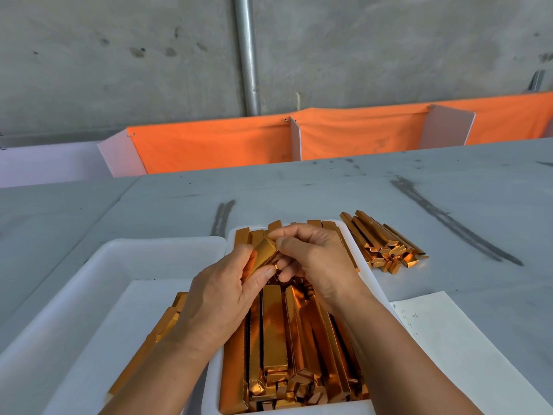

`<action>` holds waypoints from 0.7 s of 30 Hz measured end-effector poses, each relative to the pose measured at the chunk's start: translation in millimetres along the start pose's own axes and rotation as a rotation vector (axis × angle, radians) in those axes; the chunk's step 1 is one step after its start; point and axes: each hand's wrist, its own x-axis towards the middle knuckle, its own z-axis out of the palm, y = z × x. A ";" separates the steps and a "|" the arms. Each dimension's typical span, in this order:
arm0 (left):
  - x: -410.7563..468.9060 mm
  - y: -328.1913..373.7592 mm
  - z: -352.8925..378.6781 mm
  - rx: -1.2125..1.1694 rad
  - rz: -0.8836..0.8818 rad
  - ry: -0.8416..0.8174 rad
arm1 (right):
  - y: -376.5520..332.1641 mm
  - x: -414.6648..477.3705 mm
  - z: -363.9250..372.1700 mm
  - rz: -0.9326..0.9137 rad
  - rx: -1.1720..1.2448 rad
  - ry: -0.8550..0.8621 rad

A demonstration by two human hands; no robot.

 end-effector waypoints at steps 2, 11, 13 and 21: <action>-0.1 0.6 -0.2 -0.004 0.001 0.002 | 0.0 0.6 -0.1 0.006 0.019 0.016; 1.7 2.2 0.9 0.016 -0.023 0.028 | 1.6 -0.9 5.0 -0.083 -0.028 0.061; 1.8 1.7 1.2 0.018 -0.026 0.032 | -0.1 -0.9 4.6 -0.051 0.022 0.050; 1.5 -0.3 1.9 0.064 -0.004 0.029 | -1.7 -2.5 5.1 -0.018 0.035 0.058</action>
